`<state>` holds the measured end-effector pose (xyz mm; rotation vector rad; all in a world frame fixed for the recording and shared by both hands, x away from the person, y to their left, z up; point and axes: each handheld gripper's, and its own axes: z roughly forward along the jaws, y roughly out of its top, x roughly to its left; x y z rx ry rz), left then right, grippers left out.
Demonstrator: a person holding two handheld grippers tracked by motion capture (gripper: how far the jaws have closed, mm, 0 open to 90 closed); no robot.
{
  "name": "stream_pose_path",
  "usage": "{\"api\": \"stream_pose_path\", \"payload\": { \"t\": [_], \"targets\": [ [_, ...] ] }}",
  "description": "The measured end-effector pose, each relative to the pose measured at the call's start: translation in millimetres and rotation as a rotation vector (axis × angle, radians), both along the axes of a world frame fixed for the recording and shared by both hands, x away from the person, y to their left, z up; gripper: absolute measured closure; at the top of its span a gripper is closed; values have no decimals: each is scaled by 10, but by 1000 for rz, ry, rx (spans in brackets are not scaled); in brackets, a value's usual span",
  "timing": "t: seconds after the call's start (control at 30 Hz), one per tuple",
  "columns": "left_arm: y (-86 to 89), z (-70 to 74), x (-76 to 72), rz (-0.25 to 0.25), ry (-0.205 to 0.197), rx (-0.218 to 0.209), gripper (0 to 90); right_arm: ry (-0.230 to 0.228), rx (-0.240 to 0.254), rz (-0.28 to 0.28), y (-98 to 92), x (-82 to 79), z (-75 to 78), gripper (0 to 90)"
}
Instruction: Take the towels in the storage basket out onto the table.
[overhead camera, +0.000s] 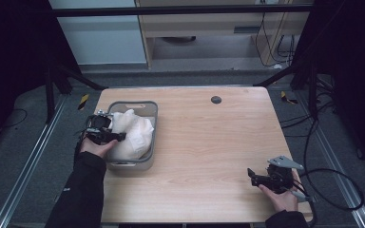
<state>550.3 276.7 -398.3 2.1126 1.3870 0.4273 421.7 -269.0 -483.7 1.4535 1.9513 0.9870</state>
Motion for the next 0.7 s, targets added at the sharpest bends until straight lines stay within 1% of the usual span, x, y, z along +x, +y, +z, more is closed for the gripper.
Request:
{"api": "stream_pose_path", "payload": {
  "t": [0.13, 0.3, 0.4, 0.47, 0.57, 0.7],
  "targets": [
    [-23, -23, 16, 7, 20, 0, 534, 9, 5, 2, 2, 3, 0, 77],
    [-36, -36, 37, 14, 49, -1, 645, 12, -4, 7, 5, 11, -10, 75],
    [-48, -29, 37, 9, 56, 6, 691, 17, 0, 5, 7, 11, -10, 74],
    [-50, -20, 33, 2, 55, 17, 709, 17, -2, 6, 7, 13, -14, 74],
    [-49, -6, 21, 1, 57, 15, 730, 25, 2, 10, 11, 14, -13, 73],
    [-30, 36, -7, -2, 46, 12, 743, 22, -5, 14, 7, 20, -18, 74]
  ]
}}
